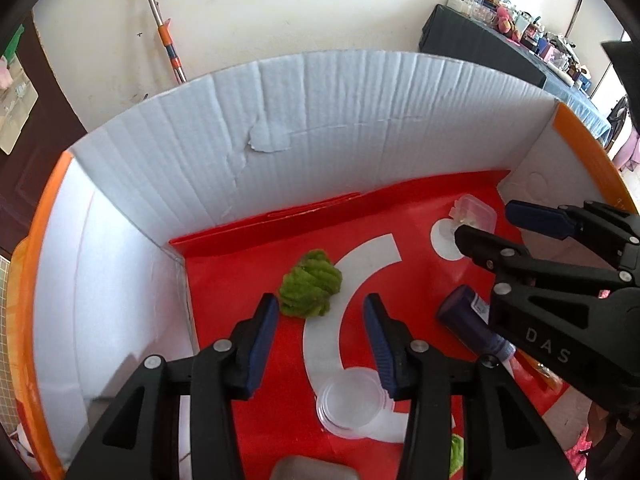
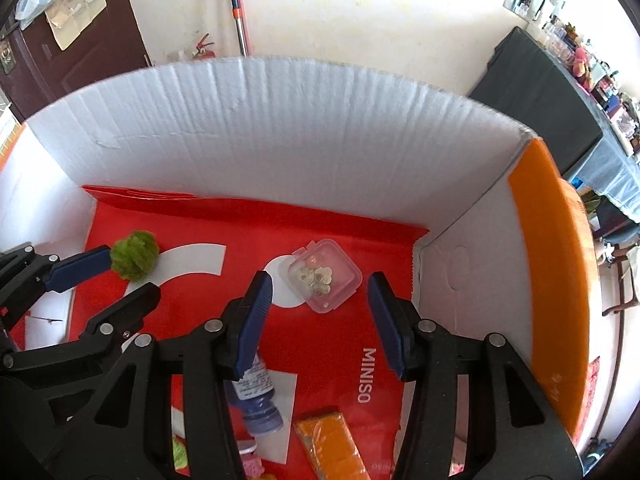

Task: Organize objects
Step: 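Lift both tools out of the box and back over the cloth, then move the left tool to the white plush doll while the right tool approaches the yellow lid, then close the left tool on the white doll while the right tool closes on the yellow lid, then carry the white doll with the left tool into the box while the right tool carries the lid, then lower the doll with the left tool and open it while the right tool releases the lid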

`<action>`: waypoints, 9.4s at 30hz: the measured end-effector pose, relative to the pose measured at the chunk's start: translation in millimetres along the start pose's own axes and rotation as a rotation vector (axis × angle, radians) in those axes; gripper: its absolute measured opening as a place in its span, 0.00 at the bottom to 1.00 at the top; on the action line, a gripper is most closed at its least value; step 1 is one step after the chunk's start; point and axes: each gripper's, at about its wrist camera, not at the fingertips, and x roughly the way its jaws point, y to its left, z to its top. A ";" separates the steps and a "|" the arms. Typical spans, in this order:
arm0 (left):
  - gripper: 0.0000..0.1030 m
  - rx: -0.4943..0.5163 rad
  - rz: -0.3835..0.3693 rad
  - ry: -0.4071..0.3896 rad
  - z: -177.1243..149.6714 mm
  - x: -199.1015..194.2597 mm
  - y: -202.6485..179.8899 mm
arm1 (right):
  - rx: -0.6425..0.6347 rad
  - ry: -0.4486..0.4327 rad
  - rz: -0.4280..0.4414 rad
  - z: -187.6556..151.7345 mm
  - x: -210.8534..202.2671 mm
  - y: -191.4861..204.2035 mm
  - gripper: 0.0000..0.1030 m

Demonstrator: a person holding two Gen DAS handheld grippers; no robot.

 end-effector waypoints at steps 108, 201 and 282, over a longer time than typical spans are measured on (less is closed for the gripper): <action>0.87 -0.191 0.063 -0.236 -225.1 -83.0 -14.0 | -0.130 -0.255 0.172 -218.2 -46.3 -14.9 0.86; 0.40 0.160 -0.145 -0.331 -219.1 -125.5 -57.3 | -0.448 -0.403 0.365 -234.5 -80.7 3.4 0.28; 0.41 -0.192 0.217 -0.017 -54.1 -13.1 -21.2 | -0.447 -0.048 0.276 21.5 12.3 51.7 0.29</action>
